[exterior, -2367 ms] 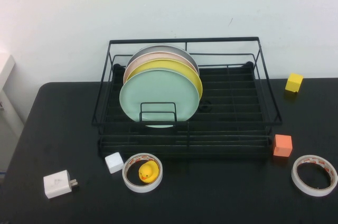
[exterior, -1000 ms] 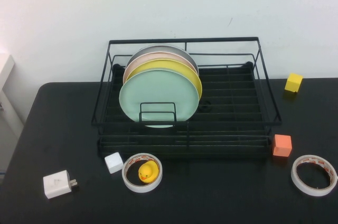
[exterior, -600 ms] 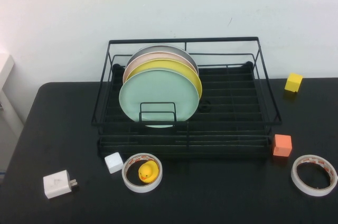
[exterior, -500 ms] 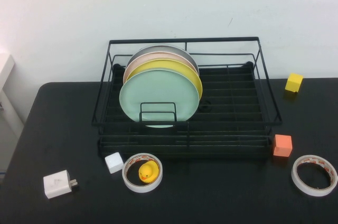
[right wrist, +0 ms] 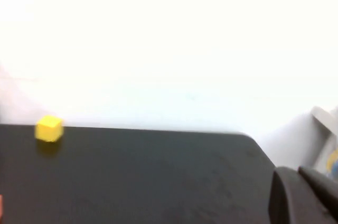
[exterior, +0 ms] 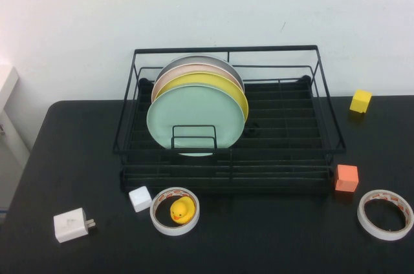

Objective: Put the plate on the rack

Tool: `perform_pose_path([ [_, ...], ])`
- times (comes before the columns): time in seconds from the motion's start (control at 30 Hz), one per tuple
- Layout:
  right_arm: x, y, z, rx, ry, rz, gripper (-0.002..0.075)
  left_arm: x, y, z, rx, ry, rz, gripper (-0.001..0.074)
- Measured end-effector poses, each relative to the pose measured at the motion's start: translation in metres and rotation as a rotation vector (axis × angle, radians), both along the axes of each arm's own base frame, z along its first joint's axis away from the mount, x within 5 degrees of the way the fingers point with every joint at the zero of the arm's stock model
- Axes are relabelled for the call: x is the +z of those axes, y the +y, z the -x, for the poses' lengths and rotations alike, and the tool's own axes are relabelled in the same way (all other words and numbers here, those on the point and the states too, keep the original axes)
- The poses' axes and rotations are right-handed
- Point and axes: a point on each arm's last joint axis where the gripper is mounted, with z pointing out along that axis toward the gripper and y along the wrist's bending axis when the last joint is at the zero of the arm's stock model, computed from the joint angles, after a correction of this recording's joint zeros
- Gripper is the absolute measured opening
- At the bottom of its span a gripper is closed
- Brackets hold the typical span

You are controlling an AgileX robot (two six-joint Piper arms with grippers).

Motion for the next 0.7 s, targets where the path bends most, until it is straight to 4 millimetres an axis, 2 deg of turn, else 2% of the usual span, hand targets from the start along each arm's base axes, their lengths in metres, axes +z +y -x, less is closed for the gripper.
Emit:
perform_pose_path([
  [0.13, -0.003, 0.010, 0.001, 0.118, 0.030, 0.061, -0.0002, 0.000, 0.000, 0.000, 0.000, 0.000, 0.000, -0.0002],
  [0.27, -0.017, 0.017, -0.004, 0.201, 0.049, 0.036, -0.0002, 0.000, 0.000, 0.000, 0.000, -0.002, 0.000, -0.0002],
  [0.57, -0.075, 0.017, -0.014, 0.175, 0.161, -0.140, -0.0002, 0.000, 0.000, 0.000, -0.001, -0.002, -0.002, -0.0002],
  [0.7, -0.081, 0.017, -0.013, 0.165, 0.185, -0.178, -0.0002, 0.000, 0.000, 0.000, 0.000, -0.002, -0.003, -0.0002],
])
